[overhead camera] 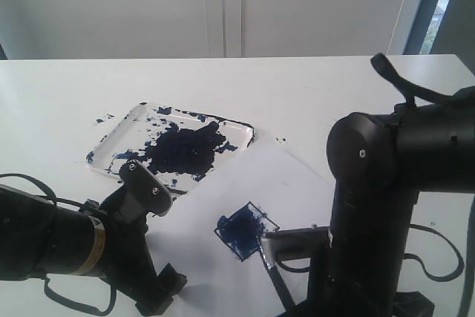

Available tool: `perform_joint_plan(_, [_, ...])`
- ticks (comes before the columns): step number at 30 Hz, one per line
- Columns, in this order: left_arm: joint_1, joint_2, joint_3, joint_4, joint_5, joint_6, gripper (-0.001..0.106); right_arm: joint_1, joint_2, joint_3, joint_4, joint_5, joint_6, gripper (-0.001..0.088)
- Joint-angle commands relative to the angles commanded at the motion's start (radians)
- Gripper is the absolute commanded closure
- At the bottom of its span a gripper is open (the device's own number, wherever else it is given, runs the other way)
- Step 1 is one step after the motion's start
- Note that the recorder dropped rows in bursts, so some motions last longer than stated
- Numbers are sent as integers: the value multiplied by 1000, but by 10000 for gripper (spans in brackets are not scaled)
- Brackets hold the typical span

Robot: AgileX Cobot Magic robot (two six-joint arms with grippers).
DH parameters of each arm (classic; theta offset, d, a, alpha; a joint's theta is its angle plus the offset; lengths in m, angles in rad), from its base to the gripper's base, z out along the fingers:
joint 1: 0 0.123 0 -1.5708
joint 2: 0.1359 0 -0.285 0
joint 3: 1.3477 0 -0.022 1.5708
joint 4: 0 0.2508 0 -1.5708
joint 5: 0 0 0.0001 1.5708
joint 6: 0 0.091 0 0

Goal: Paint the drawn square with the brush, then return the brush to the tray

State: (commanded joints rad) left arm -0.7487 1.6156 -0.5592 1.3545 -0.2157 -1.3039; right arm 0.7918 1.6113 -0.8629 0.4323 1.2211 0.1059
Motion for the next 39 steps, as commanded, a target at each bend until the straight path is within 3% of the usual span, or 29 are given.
perform_joint_plan(7, [0,0,0,0,0,0,2,-55,12,-22,-24,0,-2,868])
perform_joint_plan(11, [0,0,0,0,0,0,2,-55,44,-23,-15,0,-16,868])
perform_joint_plan(18, [0,0,0,0,0,0,2,-55,86,-23,109,0,-79,868])
perform_joint_plan(39, [0,0,0,0,0,0,2,-55,163,-51,152,0,-131,868])
